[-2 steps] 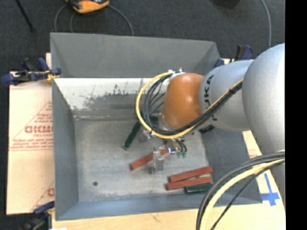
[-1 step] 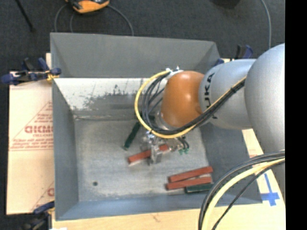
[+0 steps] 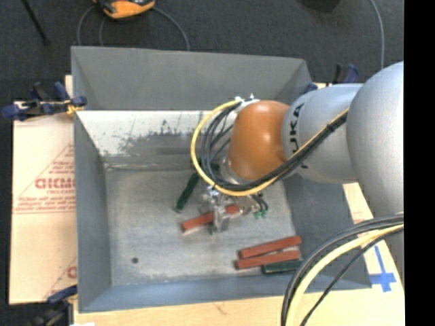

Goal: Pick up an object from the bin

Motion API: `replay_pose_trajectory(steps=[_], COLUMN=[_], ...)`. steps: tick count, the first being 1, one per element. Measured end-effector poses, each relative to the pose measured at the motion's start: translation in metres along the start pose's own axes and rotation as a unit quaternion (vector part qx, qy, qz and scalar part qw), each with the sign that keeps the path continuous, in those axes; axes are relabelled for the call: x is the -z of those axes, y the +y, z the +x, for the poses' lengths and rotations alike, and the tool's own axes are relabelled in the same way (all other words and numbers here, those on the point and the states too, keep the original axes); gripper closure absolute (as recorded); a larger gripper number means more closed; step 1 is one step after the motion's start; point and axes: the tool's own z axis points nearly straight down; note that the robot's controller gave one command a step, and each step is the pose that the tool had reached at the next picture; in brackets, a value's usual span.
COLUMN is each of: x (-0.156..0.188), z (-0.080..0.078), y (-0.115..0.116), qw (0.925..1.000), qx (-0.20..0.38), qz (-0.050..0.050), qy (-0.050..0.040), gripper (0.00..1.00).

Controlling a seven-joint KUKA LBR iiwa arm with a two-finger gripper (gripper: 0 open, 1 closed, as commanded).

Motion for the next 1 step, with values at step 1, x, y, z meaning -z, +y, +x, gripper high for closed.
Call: replay_pose_trajectory(steps=[1], x=[0.0027], z=[0.0007], y=[0.0], qw=[1.0], qx=[0.0], qz=[0.0], qy=[0.001], gripper=[1.0])
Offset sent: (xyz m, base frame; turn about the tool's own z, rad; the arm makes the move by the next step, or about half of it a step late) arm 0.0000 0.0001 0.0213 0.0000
